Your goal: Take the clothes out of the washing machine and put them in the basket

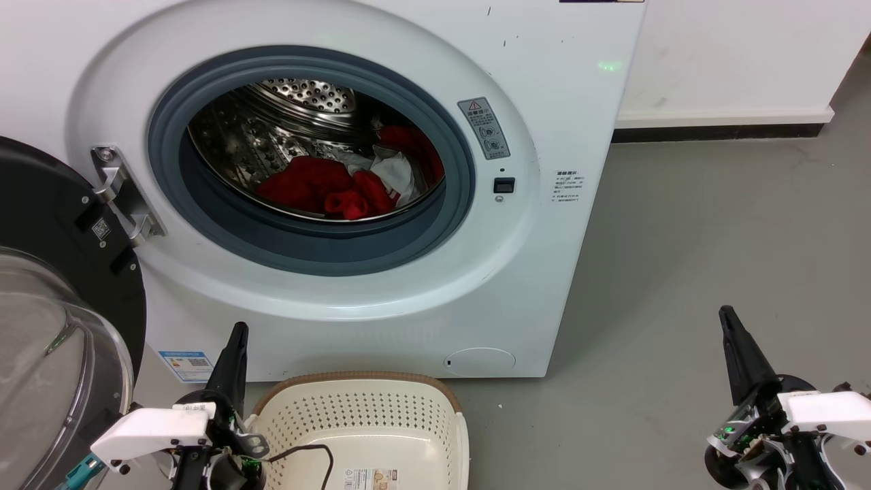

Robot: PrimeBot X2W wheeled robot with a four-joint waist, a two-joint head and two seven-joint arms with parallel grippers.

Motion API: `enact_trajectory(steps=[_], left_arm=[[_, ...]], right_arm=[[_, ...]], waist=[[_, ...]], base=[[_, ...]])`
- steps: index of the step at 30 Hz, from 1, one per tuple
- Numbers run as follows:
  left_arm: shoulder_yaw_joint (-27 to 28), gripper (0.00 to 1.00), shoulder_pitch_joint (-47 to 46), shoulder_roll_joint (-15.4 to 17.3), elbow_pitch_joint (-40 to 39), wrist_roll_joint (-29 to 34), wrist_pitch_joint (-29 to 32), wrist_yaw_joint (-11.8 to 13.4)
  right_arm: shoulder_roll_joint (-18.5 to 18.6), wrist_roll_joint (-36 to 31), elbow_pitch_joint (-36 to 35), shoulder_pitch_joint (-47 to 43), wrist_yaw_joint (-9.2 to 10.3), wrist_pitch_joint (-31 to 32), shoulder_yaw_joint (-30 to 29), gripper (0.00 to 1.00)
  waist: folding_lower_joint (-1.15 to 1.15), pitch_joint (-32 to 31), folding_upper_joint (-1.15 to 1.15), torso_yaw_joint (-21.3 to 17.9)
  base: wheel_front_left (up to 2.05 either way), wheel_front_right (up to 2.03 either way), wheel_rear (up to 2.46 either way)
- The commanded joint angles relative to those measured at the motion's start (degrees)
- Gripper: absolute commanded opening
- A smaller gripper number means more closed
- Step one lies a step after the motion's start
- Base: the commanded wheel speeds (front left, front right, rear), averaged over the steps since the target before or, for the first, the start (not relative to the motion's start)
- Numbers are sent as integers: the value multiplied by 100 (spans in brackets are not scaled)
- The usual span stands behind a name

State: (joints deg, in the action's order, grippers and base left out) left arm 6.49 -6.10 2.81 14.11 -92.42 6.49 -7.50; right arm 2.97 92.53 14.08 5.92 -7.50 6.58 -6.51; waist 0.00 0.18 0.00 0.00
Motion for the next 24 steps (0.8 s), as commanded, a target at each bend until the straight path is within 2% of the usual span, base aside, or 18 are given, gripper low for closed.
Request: enact_trajectory(steps=[1,24], left_arm=[[10,0,-41,15,-2,3,25,-15],[10,0,-41,15,-3,3,25,-15]], right_arm=[[-14,-27,6,74,2,0,2,0],[-14,-27,6,74,2,0,2,0]], waist=[[0,0,0,0],[0,0,0,0]], base=[[0,0,0],[0,0,0]])
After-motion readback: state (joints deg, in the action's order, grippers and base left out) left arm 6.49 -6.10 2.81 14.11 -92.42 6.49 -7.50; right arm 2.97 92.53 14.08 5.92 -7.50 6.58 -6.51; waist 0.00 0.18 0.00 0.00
